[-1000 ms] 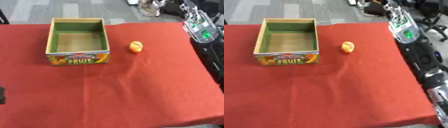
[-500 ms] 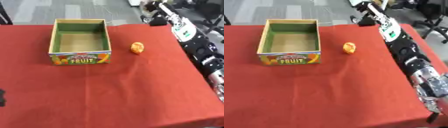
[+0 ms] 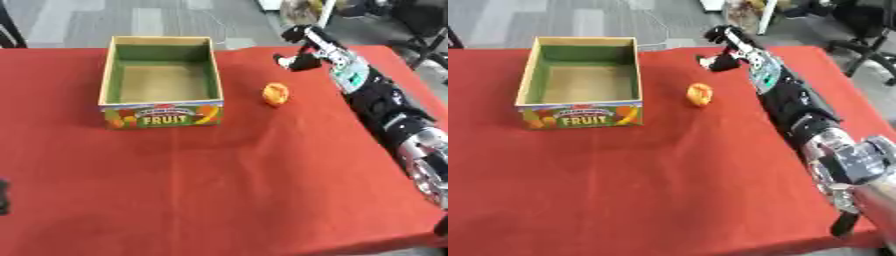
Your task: Pick up objects on the table and place them in the box.
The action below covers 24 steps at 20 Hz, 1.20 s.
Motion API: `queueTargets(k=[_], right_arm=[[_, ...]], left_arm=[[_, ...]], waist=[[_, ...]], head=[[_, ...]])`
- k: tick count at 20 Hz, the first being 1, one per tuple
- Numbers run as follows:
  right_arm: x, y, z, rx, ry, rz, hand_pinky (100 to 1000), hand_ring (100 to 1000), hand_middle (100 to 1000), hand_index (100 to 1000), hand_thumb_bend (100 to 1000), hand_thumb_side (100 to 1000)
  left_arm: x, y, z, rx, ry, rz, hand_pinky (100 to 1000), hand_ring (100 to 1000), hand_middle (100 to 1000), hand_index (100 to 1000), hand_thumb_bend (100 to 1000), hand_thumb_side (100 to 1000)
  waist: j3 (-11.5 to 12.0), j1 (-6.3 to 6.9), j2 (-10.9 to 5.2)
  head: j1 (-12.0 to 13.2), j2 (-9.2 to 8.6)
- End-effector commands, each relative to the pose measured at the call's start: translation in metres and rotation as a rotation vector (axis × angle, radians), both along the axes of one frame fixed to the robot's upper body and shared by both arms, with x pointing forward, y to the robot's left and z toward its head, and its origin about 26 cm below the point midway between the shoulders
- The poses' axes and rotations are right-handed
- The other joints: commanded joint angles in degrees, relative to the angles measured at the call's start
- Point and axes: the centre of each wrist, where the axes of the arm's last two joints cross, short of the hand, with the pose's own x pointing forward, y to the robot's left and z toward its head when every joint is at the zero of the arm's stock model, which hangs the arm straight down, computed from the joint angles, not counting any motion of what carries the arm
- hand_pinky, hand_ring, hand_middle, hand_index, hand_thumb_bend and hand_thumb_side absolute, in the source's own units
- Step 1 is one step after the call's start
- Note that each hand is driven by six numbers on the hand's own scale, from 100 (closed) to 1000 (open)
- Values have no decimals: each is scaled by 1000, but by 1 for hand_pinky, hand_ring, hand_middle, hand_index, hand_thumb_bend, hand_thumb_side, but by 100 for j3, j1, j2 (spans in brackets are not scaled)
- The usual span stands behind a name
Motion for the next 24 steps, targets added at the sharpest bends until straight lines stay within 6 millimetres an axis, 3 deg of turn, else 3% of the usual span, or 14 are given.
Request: queueTargets(k=[1,6,24], right_arm=[[0,-5,10,-53,-14,3,713,860,782,838,322,281],[-2,-4,2,-119,22,41,755,910,824,857,351,299],[-6,-9,-10,-265,140,76,784,932,863,879,418,356]], left_arm=[[0,2,6,18,-19,-8,506,504,547,545,283,373],[0,2,6,17,-19,-10,506,503,547,545,283,374],[0,2,6,16,-18,-8,506,502,547,544,283,374]], waist=[[13,32,-94],[17,44,-83],[8,70,-61]], head=[[-19,20],[-19,15],[-3,30]])
